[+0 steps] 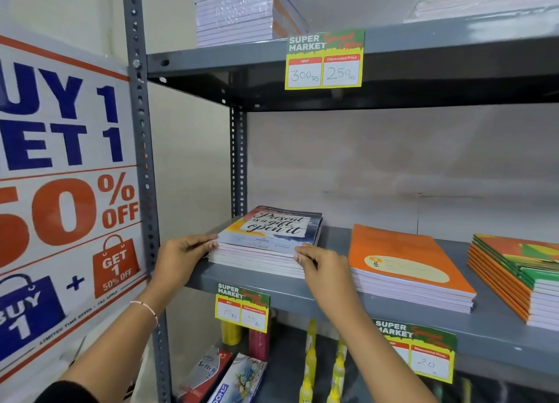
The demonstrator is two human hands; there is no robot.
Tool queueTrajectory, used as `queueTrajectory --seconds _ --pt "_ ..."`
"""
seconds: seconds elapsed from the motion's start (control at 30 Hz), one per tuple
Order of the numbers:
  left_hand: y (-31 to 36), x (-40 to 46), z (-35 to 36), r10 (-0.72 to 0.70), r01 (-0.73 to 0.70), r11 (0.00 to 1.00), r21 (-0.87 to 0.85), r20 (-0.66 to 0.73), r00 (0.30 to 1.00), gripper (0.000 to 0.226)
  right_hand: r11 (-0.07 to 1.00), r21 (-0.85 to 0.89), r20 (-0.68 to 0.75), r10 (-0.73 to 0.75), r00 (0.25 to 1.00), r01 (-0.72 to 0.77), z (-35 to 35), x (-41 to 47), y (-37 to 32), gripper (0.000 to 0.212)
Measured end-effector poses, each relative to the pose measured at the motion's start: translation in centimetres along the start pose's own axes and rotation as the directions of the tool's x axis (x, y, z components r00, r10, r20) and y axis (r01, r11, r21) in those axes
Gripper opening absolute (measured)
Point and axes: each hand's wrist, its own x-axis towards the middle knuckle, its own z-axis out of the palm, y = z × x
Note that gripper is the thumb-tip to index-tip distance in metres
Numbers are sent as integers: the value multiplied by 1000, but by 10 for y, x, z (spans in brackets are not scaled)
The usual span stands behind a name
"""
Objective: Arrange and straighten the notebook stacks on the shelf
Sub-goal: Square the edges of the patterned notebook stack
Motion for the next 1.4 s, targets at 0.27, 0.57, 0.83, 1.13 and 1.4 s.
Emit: queueTrajectory --seconds 0.27,0.57,0.83,1.13,1.4 --pt "6 -9 0 28 -29 996 81 9 1000 29 991 -105 45 88 995 -83 3 10 -4 20" --pt "37 -26 12 -21 25 989 145 -34 999 35 989 -88 155 130 979 -118 -12 20 -14 20" --pt "37 -26 13 -52 55 997 60 -48 997 29 991 41 73 125 990 -128 -10 9 -7 28" --pt "20 -14 5 -91 92 996 21 -15 996 31 992 46 -9 120 993 -119 0 1 0 37" --pt "12 -6 3 -89 89 996 -15 -16 996 28 994 86 -125 76 989 -65 -1 -5 -3 35"
